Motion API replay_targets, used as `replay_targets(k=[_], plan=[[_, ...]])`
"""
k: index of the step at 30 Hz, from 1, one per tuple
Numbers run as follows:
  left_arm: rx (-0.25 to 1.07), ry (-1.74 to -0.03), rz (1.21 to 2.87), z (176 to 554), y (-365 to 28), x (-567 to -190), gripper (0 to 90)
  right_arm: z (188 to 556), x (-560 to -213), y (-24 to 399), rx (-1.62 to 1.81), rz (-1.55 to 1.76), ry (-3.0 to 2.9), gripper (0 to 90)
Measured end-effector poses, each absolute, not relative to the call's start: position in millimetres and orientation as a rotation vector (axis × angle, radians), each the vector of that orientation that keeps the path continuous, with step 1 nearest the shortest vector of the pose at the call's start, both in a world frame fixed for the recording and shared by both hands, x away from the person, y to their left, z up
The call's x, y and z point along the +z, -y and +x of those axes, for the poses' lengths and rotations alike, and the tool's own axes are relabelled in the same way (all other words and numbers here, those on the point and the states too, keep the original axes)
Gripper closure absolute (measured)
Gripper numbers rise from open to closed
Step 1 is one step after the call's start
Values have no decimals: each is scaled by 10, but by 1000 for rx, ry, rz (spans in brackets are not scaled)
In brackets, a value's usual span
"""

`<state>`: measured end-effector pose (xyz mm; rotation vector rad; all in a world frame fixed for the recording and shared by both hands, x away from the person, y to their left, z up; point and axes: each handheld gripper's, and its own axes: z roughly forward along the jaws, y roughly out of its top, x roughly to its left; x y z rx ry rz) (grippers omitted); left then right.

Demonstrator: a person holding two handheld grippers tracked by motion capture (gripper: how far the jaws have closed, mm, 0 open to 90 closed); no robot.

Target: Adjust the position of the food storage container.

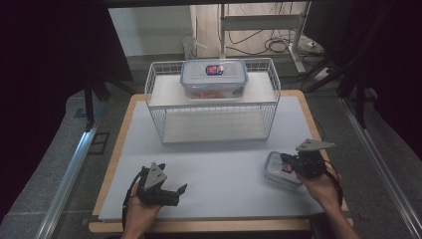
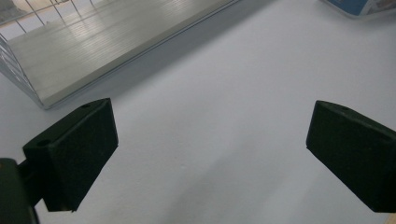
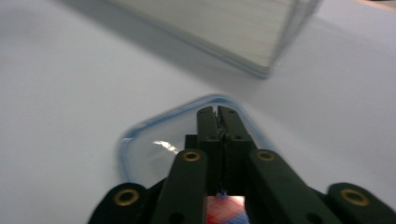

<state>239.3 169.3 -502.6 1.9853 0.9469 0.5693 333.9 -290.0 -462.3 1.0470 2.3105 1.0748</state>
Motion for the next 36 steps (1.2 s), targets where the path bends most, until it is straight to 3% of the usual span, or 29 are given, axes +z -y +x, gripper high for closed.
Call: replay_targets(k=[9,16,27,36], plan=[[556,-955,1977,2402,-1704,-5034,21,3416,-4690,3444,960,1252,-2182,892],[547,-952,1989,2412,-1674,-5046,21,3338,-4817,3592,891,1335,-2192,890],[526,-959,1989,2428,-1673,-5065,21,3361,-4916,3432,849,1325,-2260,891],[517,-957,2000,2436,-1647,-5075,21,3453,-4952,3070,906,1273,-2344,890]])
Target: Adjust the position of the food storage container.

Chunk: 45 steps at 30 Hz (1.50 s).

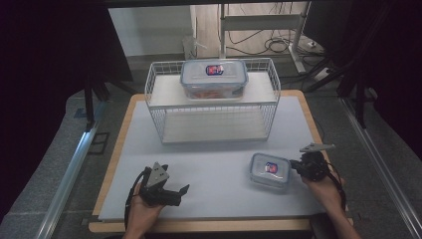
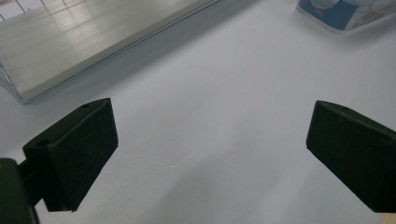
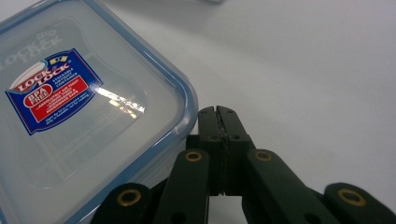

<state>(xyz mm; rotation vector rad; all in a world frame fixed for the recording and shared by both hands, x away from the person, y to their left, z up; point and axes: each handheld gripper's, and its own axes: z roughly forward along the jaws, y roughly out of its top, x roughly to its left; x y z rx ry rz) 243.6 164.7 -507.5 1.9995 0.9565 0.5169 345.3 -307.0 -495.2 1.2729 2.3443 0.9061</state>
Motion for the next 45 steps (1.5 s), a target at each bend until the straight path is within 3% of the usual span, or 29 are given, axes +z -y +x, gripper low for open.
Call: replay_targets(k=[31,39,45], plan=[[503,-949,2019,2439,-1626,-5089,23,3552,-5035,1852,1010,1037,-2575,889],[500,-951,2022,2440,-1628,-5091,23,3514,-5048,1717,1020,995,-2599,888],[491,-960,2023,2444,-1642,-5089,27,3494,-5024,1809,1008,990,-2571,826]])
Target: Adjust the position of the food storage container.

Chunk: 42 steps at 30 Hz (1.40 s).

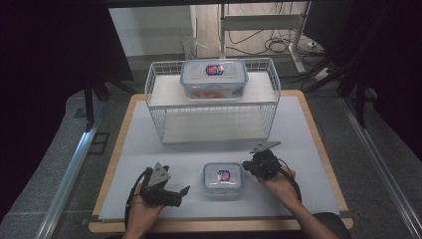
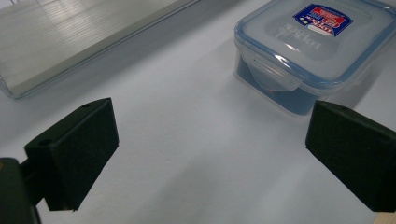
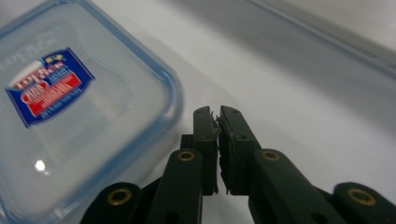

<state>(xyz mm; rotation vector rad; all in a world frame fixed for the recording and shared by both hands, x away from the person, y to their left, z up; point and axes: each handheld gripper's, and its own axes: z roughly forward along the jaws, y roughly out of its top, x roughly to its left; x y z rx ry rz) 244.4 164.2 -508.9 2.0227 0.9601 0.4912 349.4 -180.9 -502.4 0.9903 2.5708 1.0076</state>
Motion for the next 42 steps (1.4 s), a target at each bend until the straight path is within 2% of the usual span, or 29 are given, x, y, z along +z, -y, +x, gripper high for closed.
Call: replay_targets(k=[13,29,36,42], plan=[[515,-959,1997,2433,-1701,-5055,35,3345,-4860,2228,1069,908,-2492,537],[562,-971,2045,2454,-1692,-5114,30,3142,-4905,2397,1073,872,-2490,231],[557,-971,2067,2459,-1668,-5123,26,3114,-4958,2458,1095,854,-2476,155],[543,-979,2068,2469,-1676,-5142,25,3125,-5012,2455,1081,835,-2490,134]])
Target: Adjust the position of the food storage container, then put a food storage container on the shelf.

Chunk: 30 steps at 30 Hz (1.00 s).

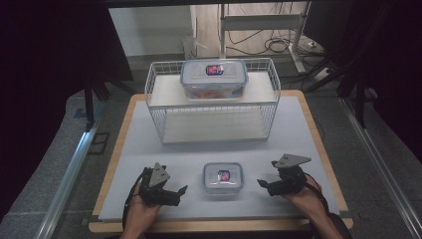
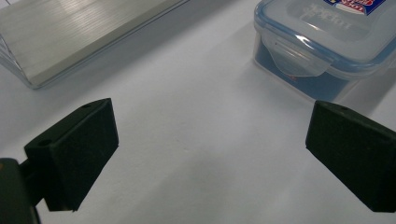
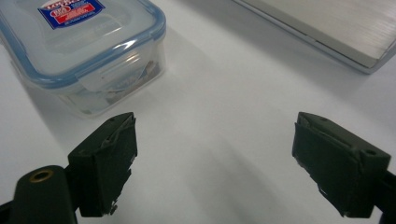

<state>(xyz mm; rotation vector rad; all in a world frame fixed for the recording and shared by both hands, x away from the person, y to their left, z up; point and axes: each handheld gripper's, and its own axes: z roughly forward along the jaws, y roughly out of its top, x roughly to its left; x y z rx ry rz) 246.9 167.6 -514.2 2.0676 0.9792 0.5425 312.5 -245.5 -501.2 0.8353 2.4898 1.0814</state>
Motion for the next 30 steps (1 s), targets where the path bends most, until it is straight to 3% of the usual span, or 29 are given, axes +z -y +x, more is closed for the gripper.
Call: replay_targets(k=[9,19,26,30], plan=[[535,-987,2065,2472,-1674,-5139,25,3134,-5022,2465,1075,838,-2483,131],[438,-1040,2033,2501,-1693,-5119,28,3148,-5001,2458,1065,878,-2481,136],[374,-1038,2018,2538,-1633,-5082,23,3182,-5014,2430,1078,985,-2535,30],[323,-1027,2017,2586,-1580,-5064,30,3175,-5014,2388,1087,995,-2553,26]])
